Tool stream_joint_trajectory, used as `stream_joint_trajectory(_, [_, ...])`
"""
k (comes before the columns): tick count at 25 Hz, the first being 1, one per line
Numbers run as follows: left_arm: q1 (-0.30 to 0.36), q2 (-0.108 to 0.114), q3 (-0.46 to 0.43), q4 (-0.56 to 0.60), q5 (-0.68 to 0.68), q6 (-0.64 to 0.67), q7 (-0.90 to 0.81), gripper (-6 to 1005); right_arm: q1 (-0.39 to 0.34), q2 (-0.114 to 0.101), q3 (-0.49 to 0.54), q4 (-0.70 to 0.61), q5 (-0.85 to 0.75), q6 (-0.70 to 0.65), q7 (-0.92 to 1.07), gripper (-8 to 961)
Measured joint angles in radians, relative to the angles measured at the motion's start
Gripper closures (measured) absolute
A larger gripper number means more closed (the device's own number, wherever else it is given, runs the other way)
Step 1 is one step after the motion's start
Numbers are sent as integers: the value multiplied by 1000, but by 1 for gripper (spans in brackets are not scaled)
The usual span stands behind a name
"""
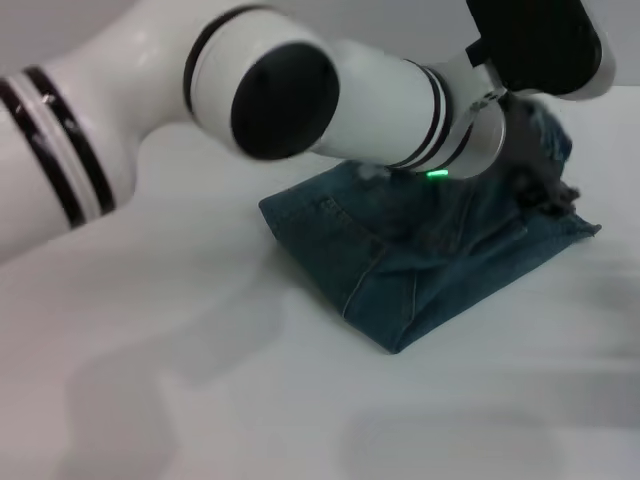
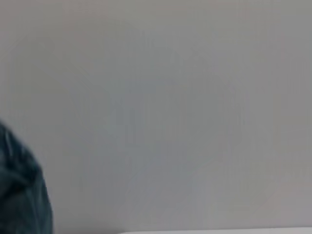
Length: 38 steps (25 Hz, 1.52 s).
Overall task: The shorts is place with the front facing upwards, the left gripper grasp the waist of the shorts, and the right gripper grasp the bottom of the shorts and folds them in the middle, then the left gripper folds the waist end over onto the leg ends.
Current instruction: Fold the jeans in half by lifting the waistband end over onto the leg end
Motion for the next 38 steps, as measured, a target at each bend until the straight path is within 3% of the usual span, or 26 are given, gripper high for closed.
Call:
stream_joint_trajectory(7, [-39,0,-96,-16,-27,-193,-11,191,-2,0,-6,4,-4,4,-1,953])
stream_joint_trajectory(15, [-101,0,-117,-10,-26,-299,-19,191,-4,0,-9,8,-7,6,-1,954])
stream_joint_trajectory(28, [-135,-2,-92,-53,-8,-205,-16,190,-9,0,-13,8,-9,7,-1,953])
stream_joint_trajectory(31, [-182,-4,-53,20,-26,-156,-22,190,-11,0,-13,8,-9,7,3,954])
stream_joint_trajectory(38, [-223,-5,3,132,-78,-51,-18,190,-12,-1,-15,24,-16,10,2,953])
